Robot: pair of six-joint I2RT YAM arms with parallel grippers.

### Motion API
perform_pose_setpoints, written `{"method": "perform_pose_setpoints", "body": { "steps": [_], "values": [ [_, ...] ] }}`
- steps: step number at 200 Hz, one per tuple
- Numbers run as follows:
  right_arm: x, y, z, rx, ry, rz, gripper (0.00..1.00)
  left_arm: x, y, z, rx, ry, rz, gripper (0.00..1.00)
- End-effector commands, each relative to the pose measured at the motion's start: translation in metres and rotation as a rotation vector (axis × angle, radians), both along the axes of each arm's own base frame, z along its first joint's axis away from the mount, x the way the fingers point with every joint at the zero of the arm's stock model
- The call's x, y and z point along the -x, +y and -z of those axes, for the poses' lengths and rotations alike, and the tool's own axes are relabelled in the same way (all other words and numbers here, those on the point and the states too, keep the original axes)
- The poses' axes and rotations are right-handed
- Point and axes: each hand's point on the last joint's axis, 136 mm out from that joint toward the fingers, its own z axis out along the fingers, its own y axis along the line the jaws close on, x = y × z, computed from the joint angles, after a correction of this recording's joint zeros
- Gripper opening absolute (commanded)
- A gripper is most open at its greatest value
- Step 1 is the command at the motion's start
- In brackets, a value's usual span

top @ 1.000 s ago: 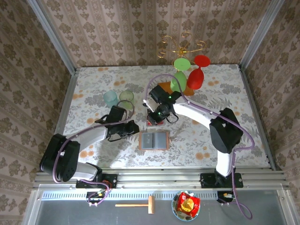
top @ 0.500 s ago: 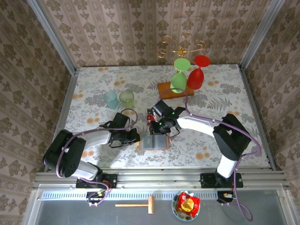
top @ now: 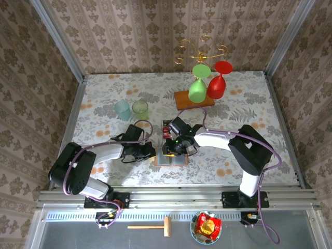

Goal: Take the credit cards out of the card holder

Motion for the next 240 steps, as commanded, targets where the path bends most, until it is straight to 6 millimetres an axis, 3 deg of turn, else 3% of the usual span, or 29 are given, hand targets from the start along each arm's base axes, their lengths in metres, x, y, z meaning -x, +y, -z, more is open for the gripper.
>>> {"method": "perform_pose_setpoints", "body": {
  "steps": [1, 65, 135, 188, 240],
  "values": [
    [0.007, 0.005, 0.007, -0.021, 0.043, 0.004, 0.24, 0.01, 0.013, 0.011, -0.076, 0.031, 0.004, 0.03],
    [0.014, -0.024, 0.025, 0.125, 0.043, 0.026, 0.25, 0.012, 0.021, 0.016, -0.106, 0.033, 0.006, 0.03],
    [0.016, -0.04, 0.022, 0.147, 0.021, 0.043, 0.27, 0.009, 0.025, 0.014, -0.123, 0.035, 0.002, 0.03],
    [0.015, -0.033, 0.026, 0.081, 0.039, 0.056, 0.26, -0.002, 0.021, -0.013, -0.08, -0.025, -0.011, 0.05],
    [0.017, -0.035, 0.035, 0.089, 0.054, 0.061, 0.22, -0.01, 0.003, -0.037, 0.023, -0.055, -0.013, 0.08]
  ]
}}
